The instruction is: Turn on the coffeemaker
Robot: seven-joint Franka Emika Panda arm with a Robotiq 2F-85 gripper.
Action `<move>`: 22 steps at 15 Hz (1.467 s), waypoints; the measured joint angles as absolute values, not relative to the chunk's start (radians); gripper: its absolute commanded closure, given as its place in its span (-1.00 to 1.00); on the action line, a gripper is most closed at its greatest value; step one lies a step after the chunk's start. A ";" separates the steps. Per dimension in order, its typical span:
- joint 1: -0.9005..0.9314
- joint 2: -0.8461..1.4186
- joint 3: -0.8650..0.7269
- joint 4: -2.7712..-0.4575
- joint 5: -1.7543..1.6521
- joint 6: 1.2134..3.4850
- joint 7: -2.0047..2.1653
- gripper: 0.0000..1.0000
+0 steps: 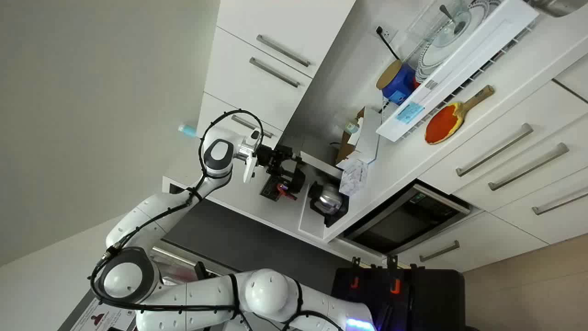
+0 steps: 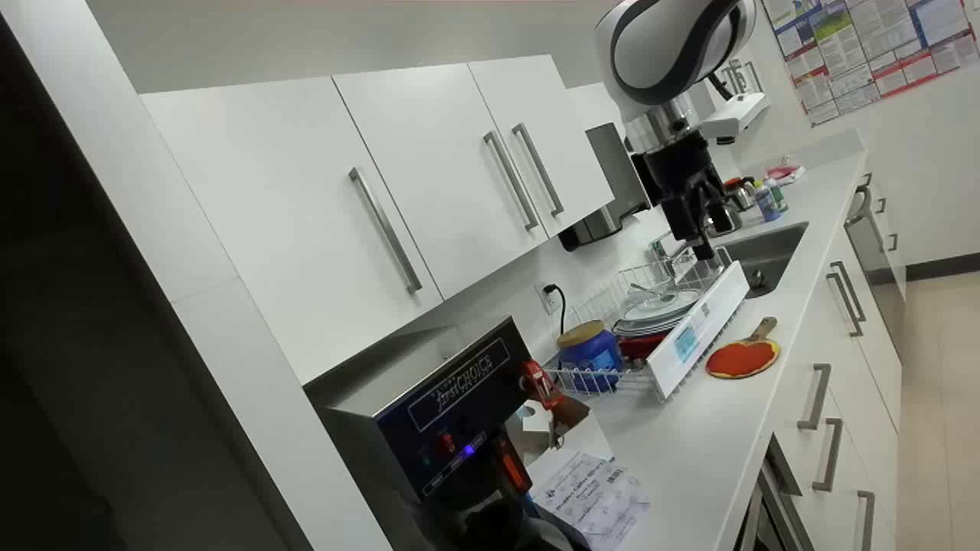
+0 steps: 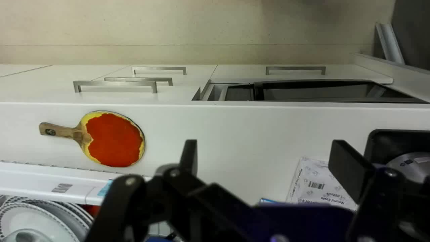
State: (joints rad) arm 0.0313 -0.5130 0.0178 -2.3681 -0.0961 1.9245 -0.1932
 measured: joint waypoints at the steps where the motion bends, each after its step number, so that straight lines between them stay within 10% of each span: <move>1: 0.031 -0.513 0.018 -2.368 -0.096 1.924 -0.193 -1.00; 22: 0.243 -0.518 0.194 -2.405 0.243 1.949 -0.012 -1.00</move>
